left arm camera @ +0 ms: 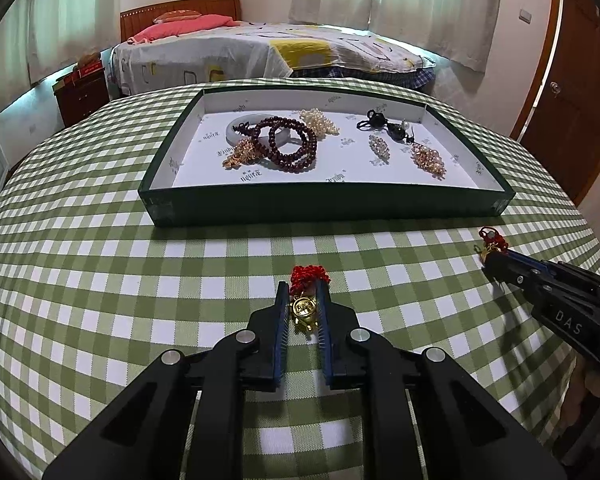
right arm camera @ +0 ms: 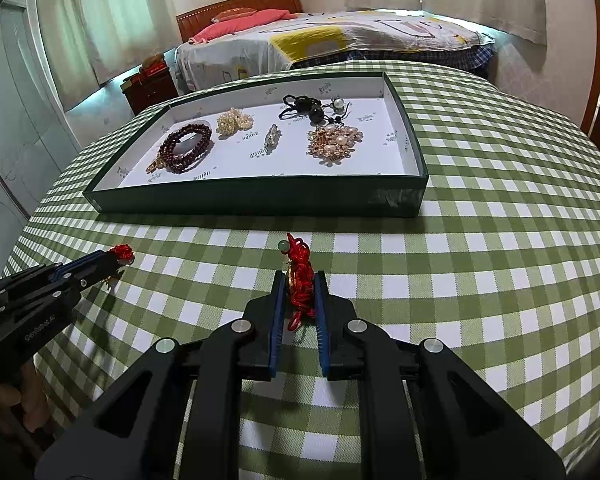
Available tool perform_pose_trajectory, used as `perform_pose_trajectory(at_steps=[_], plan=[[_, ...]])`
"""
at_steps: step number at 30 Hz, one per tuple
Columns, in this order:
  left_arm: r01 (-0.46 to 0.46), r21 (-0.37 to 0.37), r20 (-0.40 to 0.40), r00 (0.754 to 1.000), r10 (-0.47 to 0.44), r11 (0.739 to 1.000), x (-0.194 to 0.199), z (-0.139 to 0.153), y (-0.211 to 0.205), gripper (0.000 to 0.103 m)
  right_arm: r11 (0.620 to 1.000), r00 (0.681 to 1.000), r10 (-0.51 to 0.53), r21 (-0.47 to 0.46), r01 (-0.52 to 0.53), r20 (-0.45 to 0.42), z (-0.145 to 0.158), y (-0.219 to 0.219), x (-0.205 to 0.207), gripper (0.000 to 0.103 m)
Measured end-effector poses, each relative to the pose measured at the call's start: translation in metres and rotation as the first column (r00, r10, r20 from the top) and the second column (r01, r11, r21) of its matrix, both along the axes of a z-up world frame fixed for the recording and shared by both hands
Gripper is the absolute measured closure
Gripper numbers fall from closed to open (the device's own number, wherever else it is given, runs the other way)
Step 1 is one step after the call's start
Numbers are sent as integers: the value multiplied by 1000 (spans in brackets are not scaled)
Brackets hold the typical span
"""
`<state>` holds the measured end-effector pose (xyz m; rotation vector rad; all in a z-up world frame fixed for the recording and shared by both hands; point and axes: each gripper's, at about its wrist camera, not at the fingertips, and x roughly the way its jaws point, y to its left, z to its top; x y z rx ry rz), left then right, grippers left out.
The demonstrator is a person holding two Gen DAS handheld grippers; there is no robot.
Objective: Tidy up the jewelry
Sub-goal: 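Carry both red-tasseled charms into the tray with both grippers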
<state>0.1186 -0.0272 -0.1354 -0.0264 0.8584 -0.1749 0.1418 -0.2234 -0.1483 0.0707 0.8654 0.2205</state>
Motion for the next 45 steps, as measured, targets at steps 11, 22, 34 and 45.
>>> perform_pose_trajectory(at_steps=[11,22,34,45], plan=[[-1,-8,26,1000,2,1000,-3,11,1,89,1000,1000,2,-1,-2,16,7,0,-6,89],[8,-30,79,997,-5,1000,-5,33,1,89,1000,998,11,5,-11,54,25,4,-12,89],[14,-50,155,988,-6,999,1,64,2,89,999,994,28,14,-30,104,47,10,-12,89],[19,-55,237,971,-5,998,23,91,1,89,999,986,43,17,-46,162,73,16,6,89]])
